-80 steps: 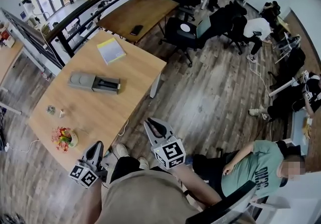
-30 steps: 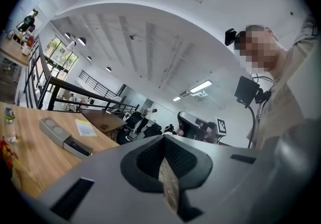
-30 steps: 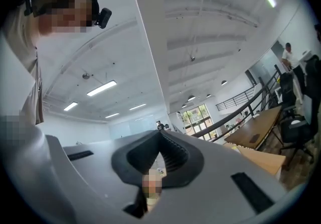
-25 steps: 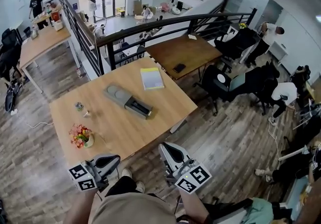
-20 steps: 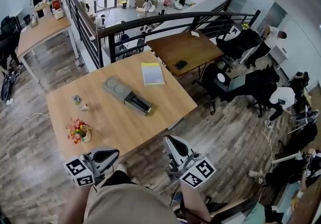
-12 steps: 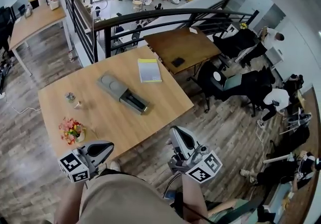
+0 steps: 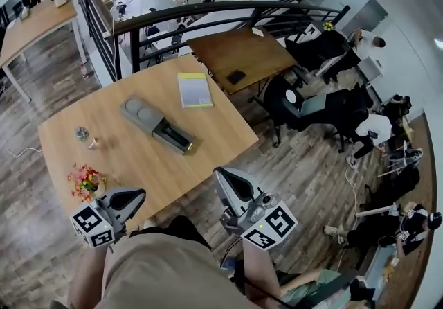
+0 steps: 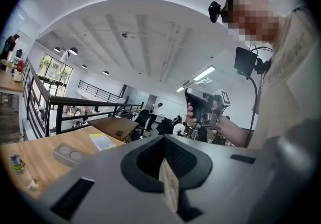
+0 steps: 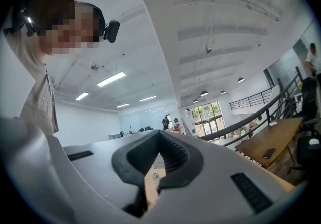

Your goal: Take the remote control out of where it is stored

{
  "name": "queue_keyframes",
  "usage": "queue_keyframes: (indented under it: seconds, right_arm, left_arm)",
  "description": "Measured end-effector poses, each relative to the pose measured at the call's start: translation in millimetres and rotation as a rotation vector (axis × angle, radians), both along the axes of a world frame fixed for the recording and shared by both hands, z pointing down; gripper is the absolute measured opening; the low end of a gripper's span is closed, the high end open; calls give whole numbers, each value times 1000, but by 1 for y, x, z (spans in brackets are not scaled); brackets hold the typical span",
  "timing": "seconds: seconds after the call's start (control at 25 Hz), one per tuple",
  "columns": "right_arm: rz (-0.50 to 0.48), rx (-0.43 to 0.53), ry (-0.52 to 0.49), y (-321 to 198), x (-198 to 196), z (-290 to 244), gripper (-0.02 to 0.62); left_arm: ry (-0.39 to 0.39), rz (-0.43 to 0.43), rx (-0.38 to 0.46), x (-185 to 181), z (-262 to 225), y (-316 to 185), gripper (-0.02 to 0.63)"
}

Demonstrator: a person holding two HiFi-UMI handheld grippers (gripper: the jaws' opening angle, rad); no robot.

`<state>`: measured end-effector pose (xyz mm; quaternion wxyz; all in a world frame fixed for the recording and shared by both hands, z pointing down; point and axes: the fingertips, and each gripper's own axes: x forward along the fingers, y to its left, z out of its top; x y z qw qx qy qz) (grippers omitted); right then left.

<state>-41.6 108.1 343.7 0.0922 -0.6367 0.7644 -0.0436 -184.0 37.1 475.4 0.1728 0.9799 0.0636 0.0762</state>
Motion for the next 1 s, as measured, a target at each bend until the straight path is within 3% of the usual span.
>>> queue_keyframes:
  seconds: [0.28,0.48,0.68,0.84,1.0]
  right_arm:
    - [5,-12,89,28,44,-18,3]
    - [-5,-21,-10,33,92,-9,4]
    - [22,1,-36,48,148,-4,3]
    - [-43,17,20,64,146,1,3]
    - [-113,59,109,67,138,0,3]
  left_arm:
    - [29,-53,-63,50,-3,3,0]
    - [47,-101,-130,90,-14,11,0]
    - [38,-144,-79,122,-21,18,0]
    - [-3,-261,-93,125,-1,24,2]
    - [6,-343,-108,128,8,29,2]
